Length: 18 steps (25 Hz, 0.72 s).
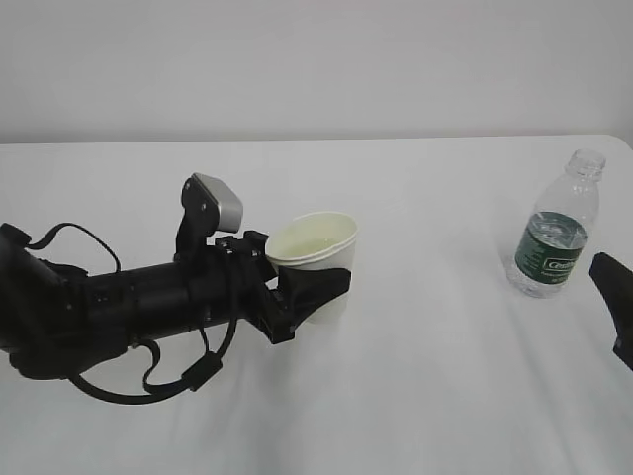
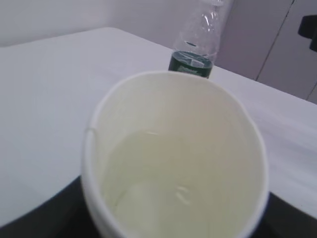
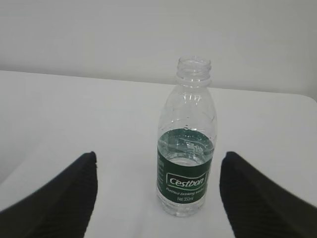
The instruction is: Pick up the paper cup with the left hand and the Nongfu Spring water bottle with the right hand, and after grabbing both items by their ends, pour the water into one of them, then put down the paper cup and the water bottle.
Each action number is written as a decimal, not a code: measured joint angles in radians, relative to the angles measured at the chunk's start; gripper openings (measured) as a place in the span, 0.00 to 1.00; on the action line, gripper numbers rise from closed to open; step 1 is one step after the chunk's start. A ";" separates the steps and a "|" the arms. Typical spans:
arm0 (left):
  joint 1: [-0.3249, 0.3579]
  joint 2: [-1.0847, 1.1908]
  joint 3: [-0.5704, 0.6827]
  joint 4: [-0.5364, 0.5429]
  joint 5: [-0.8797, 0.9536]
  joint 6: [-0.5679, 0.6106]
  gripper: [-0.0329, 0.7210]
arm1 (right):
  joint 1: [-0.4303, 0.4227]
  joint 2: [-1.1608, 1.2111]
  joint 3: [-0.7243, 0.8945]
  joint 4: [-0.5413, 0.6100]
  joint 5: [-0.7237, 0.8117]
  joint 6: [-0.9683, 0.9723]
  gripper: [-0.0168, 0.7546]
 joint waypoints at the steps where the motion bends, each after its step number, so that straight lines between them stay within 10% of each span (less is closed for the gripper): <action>1: 0.000 -0.002 0.008 -0.010 0.000 0.015 0.66 | 0.000 0.000 0.000 0.000 0.000 0.000 0.78; 18: 0.000 -0.011 0.120 -0.313 0.000 0.167 0.66 | 0.000 0.040 0.000 0.000 0.000 0.000 0.78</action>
